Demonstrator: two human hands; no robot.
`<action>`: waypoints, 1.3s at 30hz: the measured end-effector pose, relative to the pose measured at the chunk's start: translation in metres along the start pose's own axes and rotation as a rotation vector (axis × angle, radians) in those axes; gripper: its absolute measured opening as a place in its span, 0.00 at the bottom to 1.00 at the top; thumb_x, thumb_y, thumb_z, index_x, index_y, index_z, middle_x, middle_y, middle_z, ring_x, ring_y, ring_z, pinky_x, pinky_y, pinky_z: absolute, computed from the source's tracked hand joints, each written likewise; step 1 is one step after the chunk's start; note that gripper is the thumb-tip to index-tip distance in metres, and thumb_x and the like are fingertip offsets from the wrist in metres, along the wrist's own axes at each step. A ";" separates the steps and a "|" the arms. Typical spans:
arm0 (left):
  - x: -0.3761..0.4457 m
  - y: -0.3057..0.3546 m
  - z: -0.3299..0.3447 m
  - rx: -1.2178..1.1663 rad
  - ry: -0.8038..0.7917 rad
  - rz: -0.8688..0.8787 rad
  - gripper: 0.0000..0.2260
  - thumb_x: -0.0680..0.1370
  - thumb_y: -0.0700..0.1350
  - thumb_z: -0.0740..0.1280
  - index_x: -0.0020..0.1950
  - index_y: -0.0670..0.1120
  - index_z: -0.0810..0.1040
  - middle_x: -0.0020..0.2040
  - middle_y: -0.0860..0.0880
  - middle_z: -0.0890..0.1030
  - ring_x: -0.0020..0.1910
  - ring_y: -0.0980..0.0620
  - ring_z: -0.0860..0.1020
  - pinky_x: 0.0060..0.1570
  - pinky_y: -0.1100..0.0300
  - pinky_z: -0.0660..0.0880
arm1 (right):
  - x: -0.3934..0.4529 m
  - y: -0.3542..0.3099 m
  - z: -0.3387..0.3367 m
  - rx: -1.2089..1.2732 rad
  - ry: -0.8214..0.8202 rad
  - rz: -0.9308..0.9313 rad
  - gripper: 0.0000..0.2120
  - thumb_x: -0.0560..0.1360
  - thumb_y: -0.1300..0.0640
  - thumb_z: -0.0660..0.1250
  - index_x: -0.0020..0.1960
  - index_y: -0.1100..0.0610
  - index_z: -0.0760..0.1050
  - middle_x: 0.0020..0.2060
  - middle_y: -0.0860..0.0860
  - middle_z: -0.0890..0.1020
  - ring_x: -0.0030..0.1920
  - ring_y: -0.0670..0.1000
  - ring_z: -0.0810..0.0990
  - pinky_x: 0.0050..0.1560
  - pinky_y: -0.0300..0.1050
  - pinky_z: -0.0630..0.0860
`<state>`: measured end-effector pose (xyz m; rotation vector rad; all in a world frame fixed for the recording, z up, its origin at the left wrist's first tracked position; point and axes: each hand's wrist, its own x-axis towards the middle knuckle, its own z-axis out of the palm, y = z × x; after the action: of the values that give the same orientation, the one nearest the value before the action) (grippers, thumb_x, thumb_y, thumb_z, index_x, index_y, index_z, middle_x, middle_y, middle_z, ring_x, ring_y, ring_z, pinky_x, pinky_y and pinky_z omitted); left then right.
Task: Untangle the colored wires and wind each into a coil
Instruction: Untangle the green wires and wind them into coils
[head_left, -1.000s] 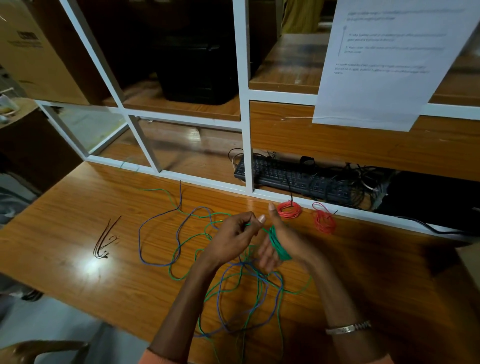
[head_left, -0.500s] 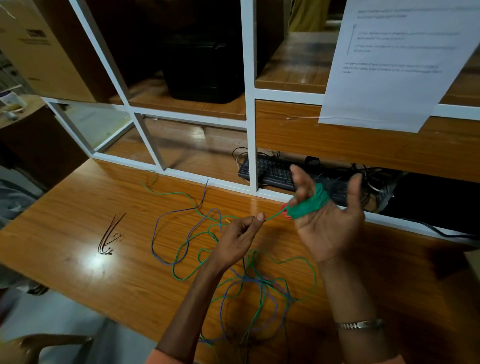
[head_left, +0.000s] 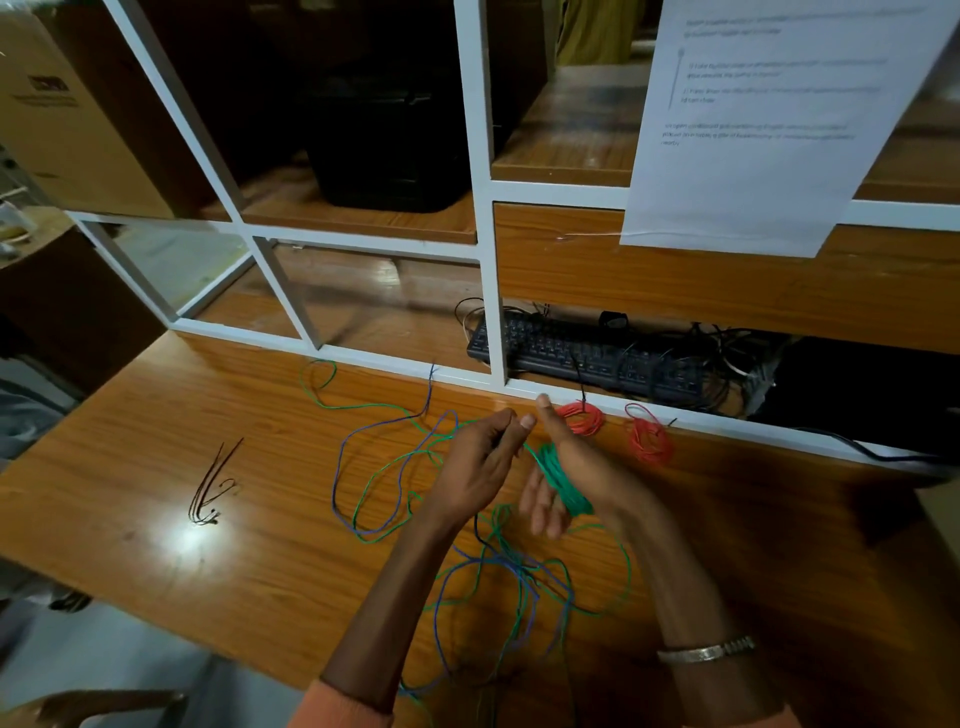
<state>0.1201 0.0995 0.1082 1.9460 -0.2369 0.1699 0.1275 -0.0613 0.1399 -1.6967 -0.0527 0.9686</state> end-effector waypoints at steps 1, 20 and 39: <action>0.000 0.000 0.000 -0.014 -0.008 0.022 0.25 0.84 0.64 0.60 0.39 0.45 0.72 0.32 0.46 0.69 0.34 0.55 0.67 0.36 0.55 0.65 | -0.003 0.000 -0.002 0.050 -0.114 -0.015 0.58 0.71 0.18 0.39 0.37 0.70 0.80 0.29 0.65 0.82 0.23 0.57 0.78 0.27 0.42 0.75; -0.012 -0.039 -0.007 0.187 0.044 0.083 0.12 0.85 0.44 0.65 0.68 0.51 0.83 0.57 0.58 0.83 0.52 0.61 0.81 0.53 0.60 0.78 | -0.016 0.014 -0.031 0.910 -0.664 -0.613 0.29 0.87 0.50 0.53 0.39 0.69 0.78 0.21 0.57 0.79 0.15 0.51 0.54 0.28 0.43 0.61; -0.026 -0.050 -0.026 0.284 0.480 -0.190 0.18 0.80 0.56 0.71 0.69 0.55 0.77 0.64 0.50 0.78 0.63 0.50 0.80 0.56 0.48 0.80 | -0.015 0.007 -0.028 0.859 0.076 -0.317 0.25 0.78 0.47 0.63 0.31 0.63 0.76 0.17 0.54 0.71 0.13 0.46 0.63 0.23 0.40 0.62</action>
<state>0.1070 0.1441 0.0674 2.1260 0.3030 0.5596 0.1321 -0.0932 0.1437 -0.8907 0.1276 0.5568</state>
